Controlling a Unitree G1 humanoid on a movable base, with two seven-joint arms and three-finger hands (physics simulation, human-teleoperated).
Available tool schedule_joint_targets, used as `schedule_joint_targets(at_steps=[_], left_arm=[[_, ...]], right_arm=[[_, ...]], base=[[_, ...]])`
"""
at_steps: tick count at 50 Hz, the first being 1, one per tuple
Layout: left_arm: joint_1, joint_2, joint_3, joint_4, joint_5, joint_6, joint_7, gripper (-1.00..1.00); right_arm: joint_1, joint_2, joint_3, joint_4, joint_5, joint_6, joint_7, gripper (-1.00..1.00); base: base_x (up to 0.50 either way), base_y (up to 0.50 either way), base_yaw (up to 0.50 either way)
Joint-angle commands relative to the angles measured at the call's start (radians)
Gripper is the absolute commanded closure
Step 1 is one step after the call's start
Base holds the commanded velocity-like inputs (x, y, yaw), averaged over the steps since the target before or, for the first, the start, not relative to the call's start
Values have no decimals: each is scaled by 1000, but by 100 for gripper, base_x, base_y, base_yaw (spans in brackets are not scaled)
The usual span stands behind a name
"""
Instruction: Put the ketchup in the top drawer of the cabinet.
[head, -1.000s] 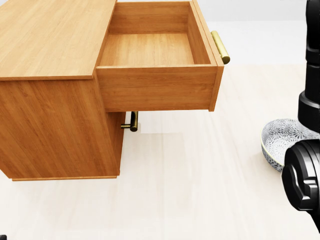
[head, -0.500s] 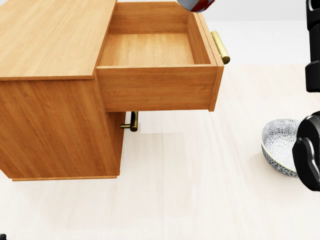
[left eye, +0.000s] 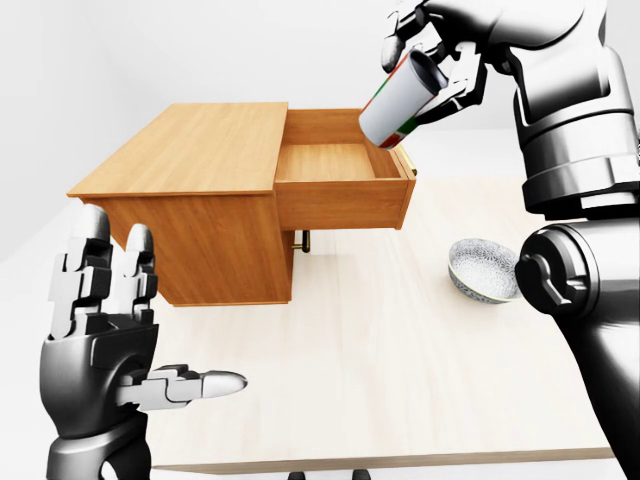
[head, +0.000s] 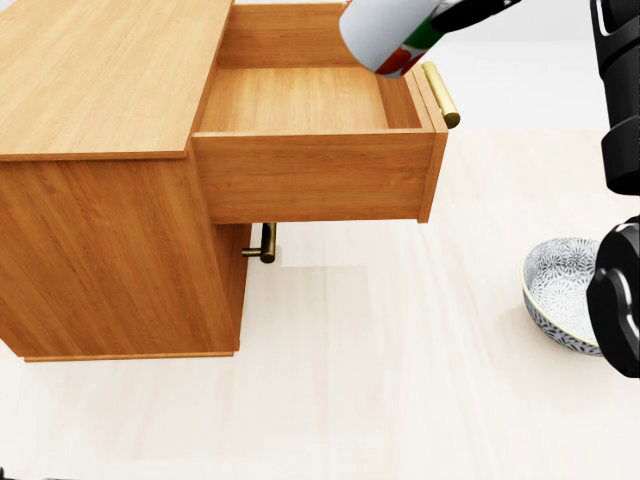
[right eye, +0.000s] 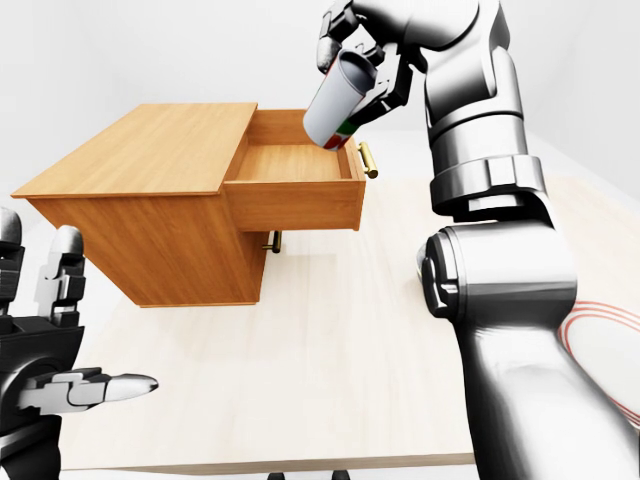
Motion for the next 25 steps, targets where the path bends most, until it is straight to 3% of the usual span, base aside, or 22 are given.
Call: schedule_joint_targets(at_steps=[1,25], left_arm=[[-7,1,8,1,-5,0,1,-100],[-4,-2,7,-6,-3,0,0,-100]], right_arm=[[-7,5,-9,43,4,0,0,100],[-25,16,-8,131,8,0,-23,100]], base=[[0,0,0],[0,0,0]])
